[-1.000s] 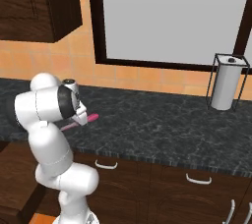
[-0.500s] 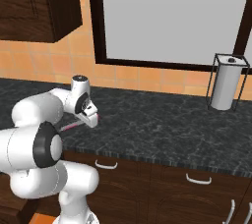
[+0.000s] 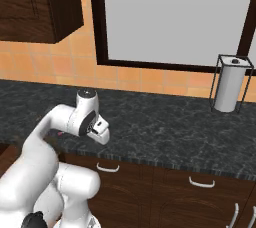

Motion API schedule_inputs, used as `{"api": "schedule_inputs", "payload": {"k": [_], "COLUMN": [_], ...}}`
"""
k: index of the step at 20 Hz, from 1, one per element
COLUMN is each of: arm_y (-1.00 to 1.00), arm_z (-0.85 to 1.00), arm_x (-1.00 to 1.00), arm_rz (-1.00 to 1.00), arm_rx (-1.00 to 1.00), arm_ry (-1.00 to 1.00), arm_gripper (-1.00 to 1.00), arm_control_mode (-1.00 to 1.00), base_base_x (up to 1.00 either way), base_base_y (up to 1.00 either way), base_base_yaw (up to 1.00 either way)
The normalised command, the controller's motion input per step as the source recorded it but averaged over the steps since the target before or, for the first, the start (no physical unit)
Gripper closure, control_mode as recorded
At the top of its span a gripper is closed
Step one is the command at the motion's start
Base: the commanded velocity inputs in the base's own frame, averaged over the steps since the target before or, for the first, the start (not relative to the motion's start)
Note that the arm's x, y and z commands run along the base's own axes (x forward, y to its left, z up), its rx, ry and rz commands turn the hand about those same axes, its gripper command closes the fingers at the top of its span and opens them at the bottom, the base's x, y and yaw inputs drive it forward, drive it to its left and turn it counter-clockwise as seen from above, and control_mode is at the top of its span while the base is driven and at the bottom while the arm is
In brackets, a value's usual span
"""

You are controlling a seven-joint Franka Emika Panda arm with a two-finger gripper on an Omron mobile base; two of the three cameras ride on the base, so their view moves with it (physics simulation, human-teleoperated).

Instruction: Pick the tongs from the drawer and place it on the counter.

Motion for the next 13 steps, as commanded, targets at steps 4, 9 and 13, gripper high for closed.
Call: {"api": "schedule_inputs", "payload": {"k": [4,9,13], "arm_y": [-0.53,-0.3,-0.17], "arm_z": [0.63,0.96,1.0], "arm_x": [-0.75,-0.8,-0.7], "arm_rz": [0.33,0.2,0.09], "arm_rx": [-0.02,0.0,0.09], "arm_ry": [-0.45,-0.54,-0.27], "arm_gripper": [-1.0,-1.0,-1.0], "arm_control_mode": [-1.0,-1.0,-1.0], "base_base_x": [0.0,0.0,0.0], "base_base_y": [0.0,0.0,0.0], "base_base_yaw": [0.0,0.0,0.0]}}
